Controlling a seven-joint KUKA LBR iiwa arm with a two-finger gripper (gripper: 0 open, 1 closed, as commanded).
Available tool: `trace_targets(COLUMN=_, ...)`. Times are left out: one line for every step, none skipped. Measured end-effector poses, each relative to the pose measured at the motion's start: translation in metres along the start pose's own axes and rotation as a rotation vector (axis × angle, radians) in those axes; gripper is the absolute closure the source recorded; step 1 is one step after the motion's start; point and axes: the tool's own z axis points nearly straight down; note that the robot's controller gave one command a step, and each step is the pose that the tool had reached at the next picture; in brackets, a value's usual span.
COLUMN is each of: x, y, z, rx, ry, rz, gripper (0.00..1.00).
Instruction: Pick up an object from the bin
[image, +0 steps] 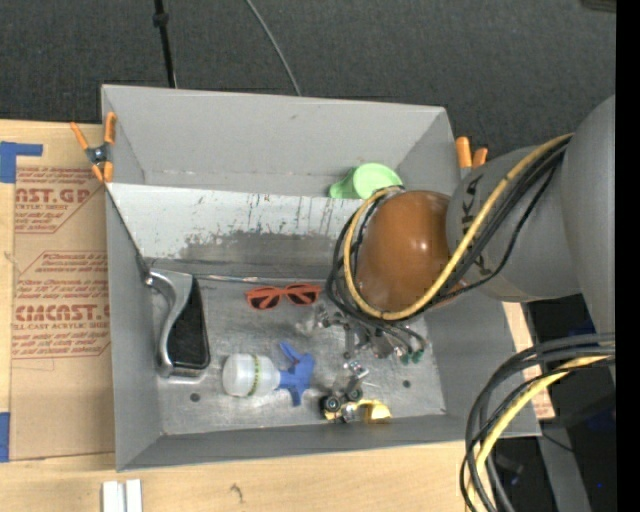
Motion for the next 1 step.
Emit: trace_targets(x=0.0049, y=0.0095, z=0.0047, rx=0.009, ry=-0.017, rz=0.097, gripper=0.00)
